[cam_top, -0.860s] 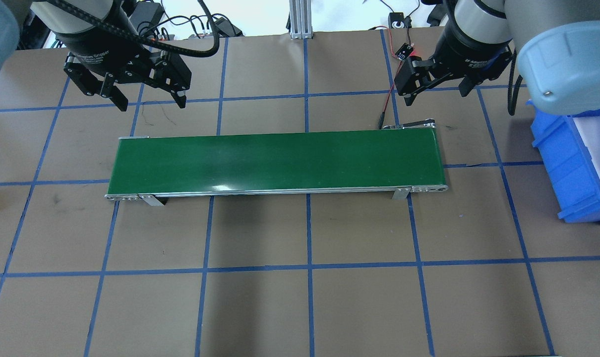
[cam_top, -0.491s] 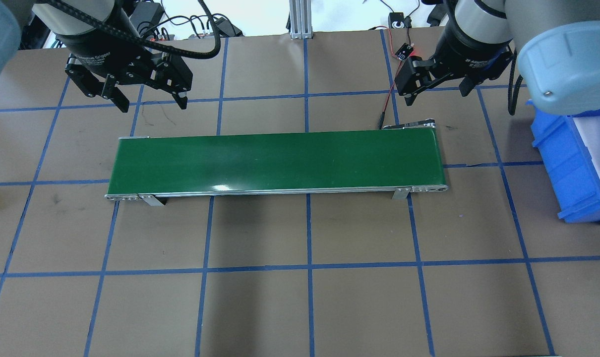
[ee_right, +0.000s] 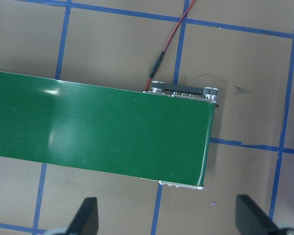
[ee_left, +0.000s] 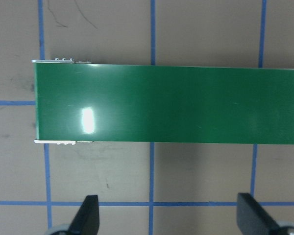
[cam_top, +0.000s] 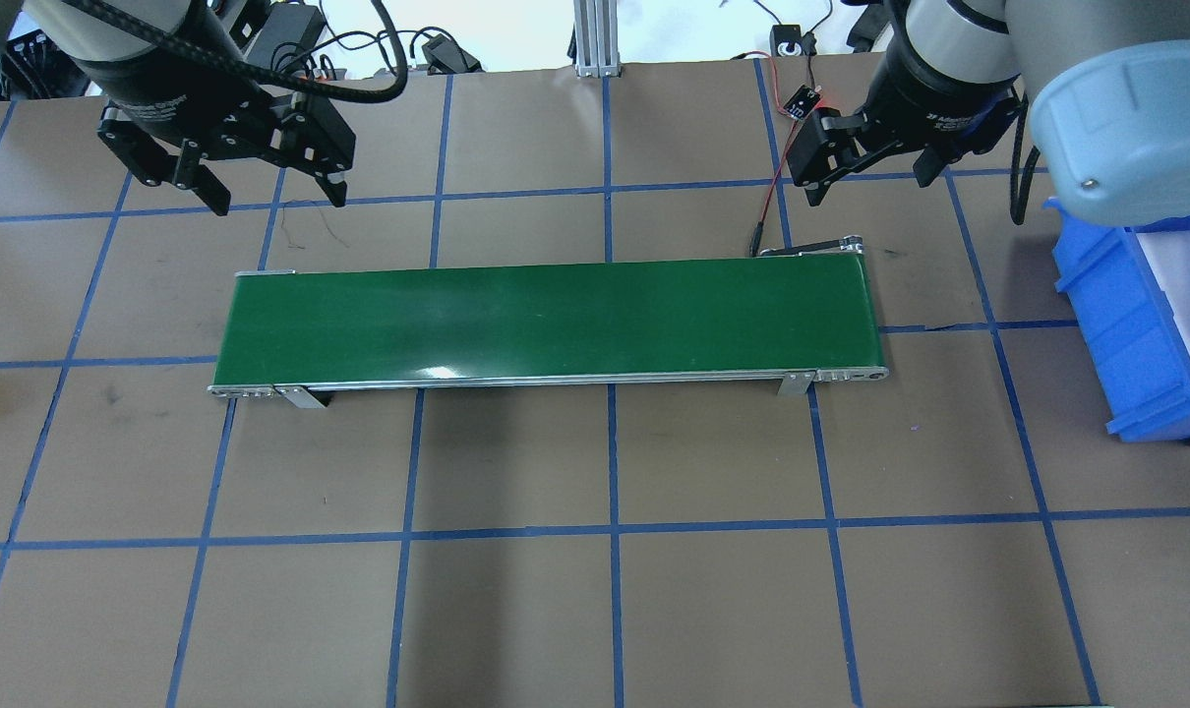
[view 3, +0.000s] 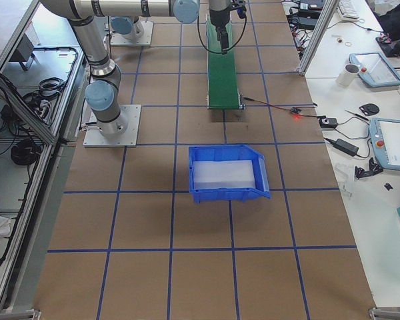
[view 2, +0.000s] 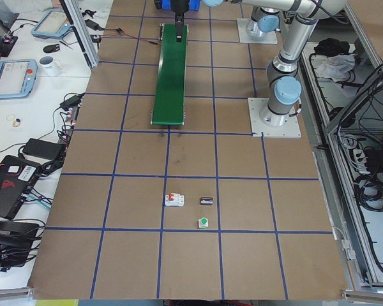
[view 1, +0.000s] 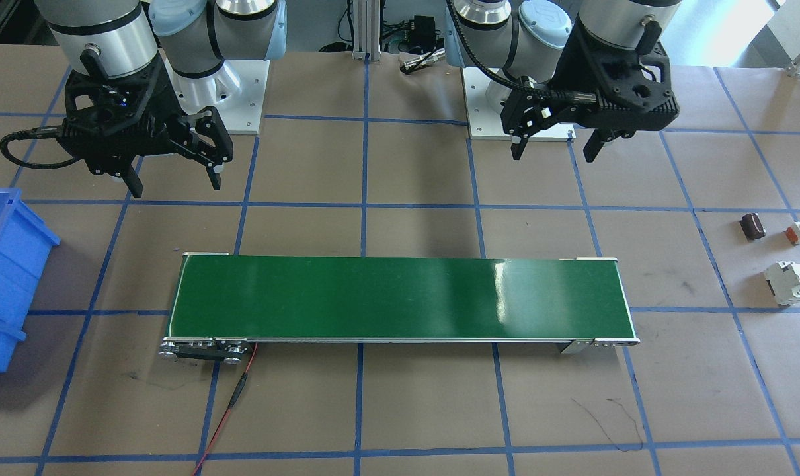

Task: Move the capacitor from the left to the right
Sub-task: 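Move the left gripper outward away from the conveyor toward the capacitor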

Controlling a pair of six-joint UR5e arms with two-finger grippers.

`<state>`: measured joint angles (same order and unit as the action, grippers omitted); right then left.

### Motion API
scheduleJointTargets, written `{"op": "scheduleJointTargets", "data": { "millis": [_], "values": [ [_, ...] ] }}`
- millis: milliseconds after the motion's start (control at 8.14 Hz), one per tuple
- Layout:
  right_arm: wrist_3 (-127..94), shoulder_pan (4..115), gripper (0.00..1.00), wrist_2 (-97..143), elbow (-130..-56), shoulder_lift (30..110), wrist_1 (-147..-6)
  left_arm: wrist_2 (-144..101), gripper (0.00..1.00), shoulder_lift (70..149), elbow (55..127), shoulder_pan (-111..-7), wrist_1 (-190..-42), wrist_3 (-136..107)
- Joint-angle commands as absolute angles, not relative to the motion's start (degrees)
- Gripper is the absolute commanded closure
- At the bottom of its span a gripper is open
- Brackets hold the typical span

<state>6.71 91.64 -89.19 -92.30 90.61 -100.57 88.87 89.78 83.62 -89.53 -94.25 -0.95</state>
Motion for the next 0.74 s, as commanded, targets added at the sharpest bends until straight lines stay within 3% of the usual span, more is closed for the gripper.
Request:
{"op": "scheduleJointTargets", "data": {
  "millis": [0,614],
  "values": [
    [7.82,91.58,0.0,-89.21,-92.29,90.62,-100.55,88.77,0.0,90.61,83.58,-75.55,-93.17,3.91],
    [7.82,91.58,0.0,-89.12,-92.29,90.62,-100.63,89.29,0.0,94.63,86.83,-50.93,-84.79,24.39]
  ]
}}
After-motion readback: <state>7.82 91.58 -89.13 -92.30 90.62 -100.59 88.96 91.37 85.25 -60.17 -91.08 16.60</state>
